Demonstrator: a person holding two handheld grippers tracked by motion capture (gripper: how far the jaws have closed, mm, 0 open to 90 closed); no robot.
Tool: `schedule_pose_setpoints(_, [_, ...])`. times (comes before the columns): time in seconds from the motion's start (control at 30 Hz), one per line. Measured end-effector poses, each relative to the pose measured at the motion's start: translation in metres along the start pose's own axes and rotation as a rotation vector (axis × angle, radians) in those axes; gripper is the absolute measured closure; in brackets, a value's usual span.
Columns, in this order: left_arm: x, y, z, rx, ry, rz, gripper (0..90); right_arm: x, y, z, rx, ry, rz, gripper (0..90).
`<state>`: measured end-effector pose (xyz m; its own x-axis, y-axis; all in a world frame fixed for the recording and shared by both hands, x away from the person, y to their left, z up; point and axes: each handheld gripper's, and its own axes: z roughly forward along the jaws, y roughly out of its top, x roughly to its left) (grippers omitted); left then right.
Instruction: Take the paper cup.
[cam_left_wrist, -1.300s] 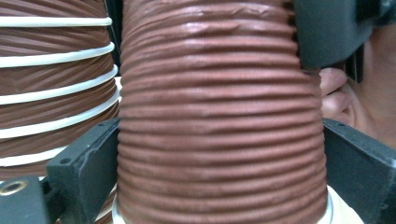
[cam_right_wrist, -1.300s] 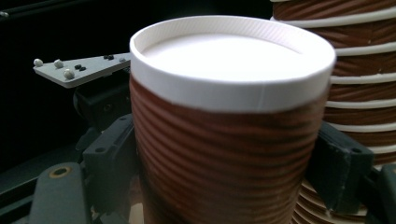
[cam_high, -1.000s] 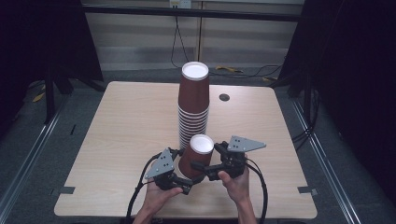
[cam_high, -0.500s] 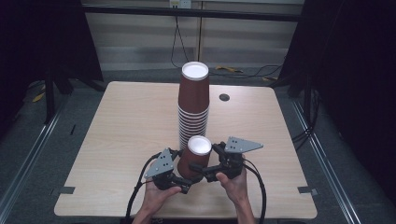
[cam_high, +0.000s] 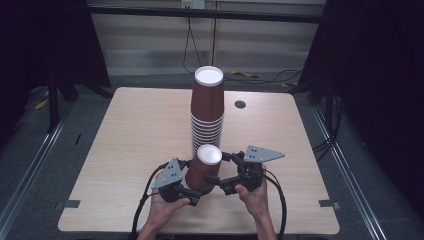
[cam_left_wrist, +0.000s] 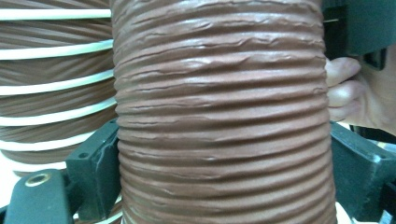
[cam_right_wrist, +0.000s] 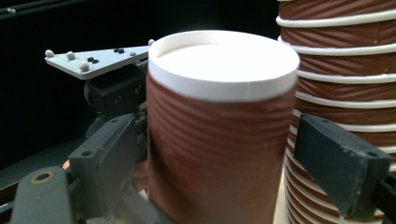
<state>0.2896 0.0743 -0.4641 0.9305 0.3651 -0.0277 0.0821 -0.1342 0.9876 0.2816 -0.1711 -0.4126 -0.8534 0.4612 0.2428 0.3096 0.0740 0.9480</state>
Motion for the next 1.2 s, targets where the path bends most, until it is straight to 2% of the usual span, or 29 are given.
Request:
schedule_pose_setpoints(0.17, [0.004,0.0,-0.005,0.014,0.007,-0.002,12.0,0.0,-0.001,-0.004,0.007,0.003,0.008,13.8])
schedule_pose_setpoints(0.33, [0.011,-0.002,-0.009,0.047,0.004,-0.013,12.0,-0.001,-0.002,-0.006,0.026,-0.004,0.004,13.9])
schedule_pose_setpoints(0.43, [0.013,0.0,-0.01,0.099,-0.01,0.005,12.0,-0.002,-0.004,-0.008,0.037,-0.007,0.004,13.9])
schedule_pose_setpoints(0.63, [0.014,0.005,-0.013,0.127,-0.026,0.022,12.1,-0.005,-0.008,-0.012,0.043,-0.005,-0.001,16.8])
schedule_pose_setpoints(0.67, [0.016,0.007,-0.014,0.158,-0.03,0.029,12.0,-0.005,-0.008,-0.013,0.052,-0.008,-0.003,16.8])
schedule_pose_setpoints(0.77, [0.017,0.008,-0.014,0.169,-0.044,0.032,12.2,-0.005,-0.008,-0.014,0.057,-0.008,-0.005,16.8])
schedule_pose_setpoints(0.8, [0.015,0.009,-0.013,0.2,-0.059,0.053,12.2,-0.005,-0.008,-0.014,0.064,-0.005,-0.005,16.7])
schedule_pose_setpoints(0.87, [0.014,0.011,-0.013,0.227,-0.051,0.077,12.2,-0.005,-0.008,-0.014,0.069,0.005,-0.012,16.6])
schedule_pose_setpoints(0.97, [0.015,0.013,-0.013,0.233,-0.057,0.087,12.5,-0.007,-0.01,-0.014,0.082,0.015,-0.006,15.3])
schedule_pose_setpoints(1.0, [0.015,0.014,-0.013,0.243,-0.061,0.103,12.8,-0.007,-0.011,-0.014,0.087,0.018,-0.002,15.4])
schedule_pose_setpoints(1.1, [0.015,0.015,-0.013,0.259,-0.052,0.121,12.9,-0.007,-0.012,-0.015,0.108,0.012,-0.004,15.3])
schedule_pose_setpoints(1.17, [0.015,0.018,-0.013,0.273,-0.066,0.13,13.0,-0.008,-0.013,-0.016,0.125,0.006,-0.002,15.4])
schedule_pose_setpoints(1.2, [0.015,0.02,-0.013,0.286,-0.069,0.147,13.0,-0.008,-0.013,-0.015,0.134,0.001,-0.007,15.4])
